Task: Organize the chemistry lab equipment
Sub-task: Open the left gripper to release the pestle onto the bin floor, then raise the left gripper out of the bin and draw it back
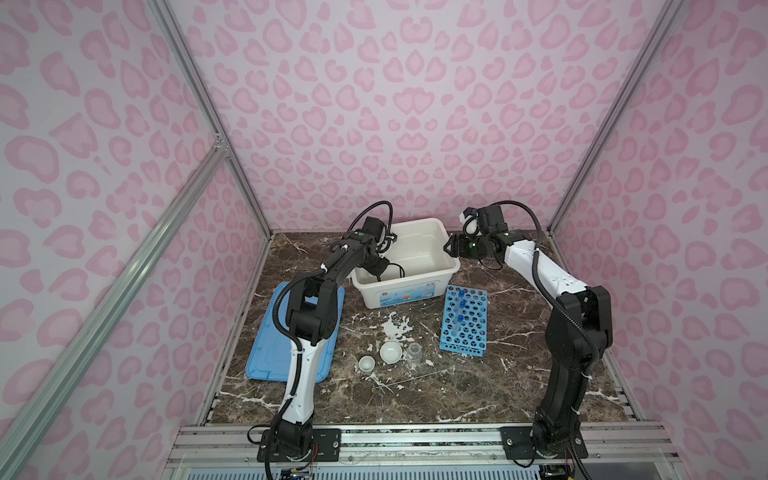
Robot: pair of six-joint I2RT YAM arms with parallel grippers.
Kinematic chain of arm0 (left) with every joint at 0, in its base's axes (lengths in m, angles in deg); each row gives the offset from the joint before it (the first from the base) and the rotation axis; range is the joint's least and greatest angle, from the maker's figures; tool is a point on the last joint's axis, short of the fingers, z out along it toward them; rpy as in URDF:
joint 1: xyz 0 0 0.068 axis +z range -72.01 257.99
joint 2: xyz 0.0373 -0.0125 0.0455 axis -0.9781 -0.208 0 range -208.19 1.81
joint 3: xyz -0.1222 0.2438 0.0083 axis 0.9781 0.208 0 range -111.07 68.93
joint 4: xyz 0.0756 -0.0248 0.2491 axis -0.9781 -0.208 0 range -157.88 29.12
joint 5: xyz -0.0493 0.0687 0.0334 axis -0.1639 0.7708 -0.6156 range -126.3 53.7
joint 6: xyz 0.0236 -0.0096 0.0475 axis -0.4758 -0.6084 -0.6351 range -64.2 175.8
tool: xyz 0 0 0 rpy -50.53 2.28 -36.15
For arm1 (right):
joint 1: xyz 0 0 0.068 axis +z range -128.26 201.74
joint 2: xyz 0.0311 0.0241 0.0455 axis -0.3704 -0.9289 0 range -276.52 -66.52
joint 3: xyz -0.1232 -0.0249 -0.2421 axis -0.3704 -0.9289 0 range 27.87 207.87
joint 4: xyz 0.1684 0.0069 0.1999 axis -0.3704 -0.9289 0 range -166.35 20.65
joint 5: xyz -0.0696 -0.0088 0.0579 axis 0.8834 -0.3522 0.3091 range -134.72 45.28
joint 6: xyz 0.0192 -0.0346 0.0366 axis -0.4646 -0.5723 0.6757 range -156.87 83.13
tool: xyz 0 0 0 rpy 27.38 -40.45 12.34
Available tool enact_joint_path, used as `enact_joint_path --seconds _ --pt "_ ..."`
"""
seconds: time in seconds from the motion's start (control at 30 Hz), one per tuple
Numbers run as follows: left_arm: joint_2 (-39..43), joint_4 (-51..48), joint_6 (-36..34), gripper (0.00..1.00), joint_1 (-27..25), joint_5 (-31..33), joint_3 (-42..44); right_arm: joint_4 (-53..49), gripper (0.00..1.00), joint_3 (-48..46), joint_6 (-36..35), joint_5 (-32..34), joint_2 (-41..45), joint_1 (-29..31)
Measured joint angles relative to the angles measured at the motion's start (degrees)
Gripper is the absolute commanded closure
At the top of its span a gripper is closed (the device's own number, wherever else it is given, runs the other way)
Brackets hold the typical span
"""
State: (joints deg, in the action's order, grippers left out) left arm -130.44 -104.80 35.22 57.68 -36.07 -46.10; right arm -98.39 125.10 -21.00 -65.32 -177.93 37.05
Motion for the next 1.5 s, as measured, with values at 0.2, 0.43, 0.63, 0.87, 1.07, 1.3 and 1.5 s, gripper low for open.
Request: enact_joint_path --seconds 0.2,0.43,0.63,0.87,1.07,1.3,1.5 --pt "-1.01 -0.96 0.68 0.93 0.07 1.01 -1.4 -0.02 0.34 -0.09 -0.02 0.0 -0.02 -0.04" --pt "-3.56 -1.51 2.58 0.9 0.04 2.56 -5.31 -0.02 0.34 -0.28 0.0 0.0 -0.02 -0.07" --pt "-4.57 -2.78 4.07 0.85 0.07 2.75 -6.84 -0.02 0.34 -0.28 0.02 -0.02 0.0 -0.11" --pt "-4.57 -2.84 4.85 0.67 0.04 3.39 -6.91 0.0 0.34 -0.28 0.5 -0.44 0.0 -0.17" --pt "-4.9 -4.52 4.96 0.48 0.04 5.09 -6.16 0.02 0.33 -0.28 0.68 -0.46 0.26 -0.2" --pt "-4.76 -4.57 5.6 0.46 0.04 5.64 -6.16 0.02 0.33 -0.28 1.01 -0.66 0.52 -0.28" --pt "-3.65 -4.68 6.01 0.44 -0.02 5.53 -6.16 0.07 0.33 -0.39 1.05 -0.9 0.55 -0.31"
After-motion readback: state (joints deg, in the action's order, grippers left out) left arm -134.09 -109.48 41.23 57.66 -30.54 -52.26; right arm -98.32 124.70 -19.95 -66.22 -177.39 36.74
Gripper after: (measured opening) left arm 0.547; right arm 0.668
